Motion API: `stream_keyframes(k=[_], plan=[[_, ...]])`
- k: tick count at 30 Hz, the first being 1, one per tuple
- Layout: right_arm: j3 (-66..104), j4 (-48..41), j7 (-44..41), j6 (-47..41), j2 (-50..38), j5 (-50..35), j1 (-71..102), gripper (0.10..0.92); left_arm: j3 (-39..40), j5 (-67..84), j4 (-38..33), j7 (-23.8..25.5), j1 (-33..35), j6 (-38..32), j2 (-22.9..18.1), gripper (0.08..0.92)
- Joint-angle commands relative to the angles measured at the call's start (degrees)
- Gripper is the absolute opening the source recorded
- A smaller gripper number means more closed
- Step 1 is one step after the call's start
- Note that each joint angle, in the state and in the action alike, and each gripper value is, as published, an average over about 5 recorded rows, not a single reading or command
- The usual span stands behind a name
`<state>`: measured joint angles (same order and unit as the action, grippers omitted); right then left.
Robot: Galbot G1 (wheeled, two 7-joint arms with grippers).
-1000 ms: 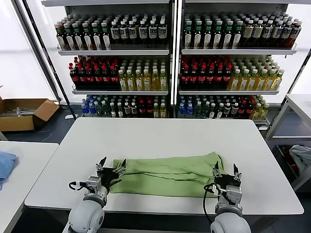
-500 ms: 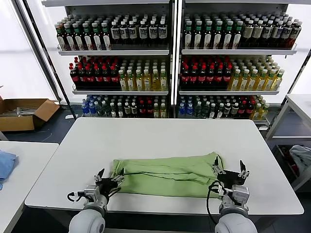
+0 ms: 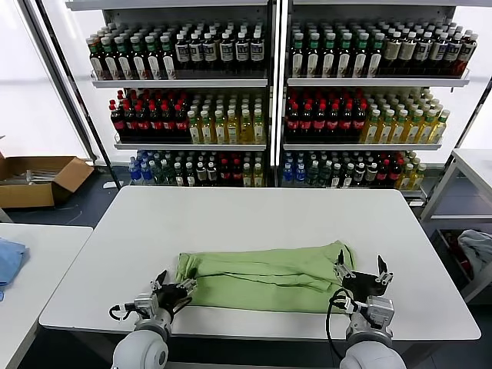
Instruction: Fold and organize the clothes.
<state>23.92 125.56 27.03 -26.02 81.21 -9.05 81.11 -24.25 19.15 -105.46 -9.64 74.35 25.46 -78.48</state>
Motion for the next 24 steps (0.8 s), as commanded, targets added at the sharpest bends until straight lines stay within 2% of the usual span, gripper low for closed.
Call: stream_keyframes(k=[1, 19, 24], plan=[[0.04, 0.24, 0.10, 0.01, 0.04, -0.03, 0.13, 0.823, 0.86, 0.76, 1.91, 1.49, -0.44, 0.08, -0.55, 0.757], [0.24, -0.78, 0.33, -0.11, 0.08, -0.21, -0.57, 0.823, -0.23, 0.08, 1.95, 2.64, 0.57, -2.34, 0.26, 0.238], [0.17, -0.76, 0.41, -0.39, -0.29, -0.32, -1.24, 0.823, -5.42, 0.40, 0.11, 3.75, 2.43, -3.40, 4.09, 0.121]])
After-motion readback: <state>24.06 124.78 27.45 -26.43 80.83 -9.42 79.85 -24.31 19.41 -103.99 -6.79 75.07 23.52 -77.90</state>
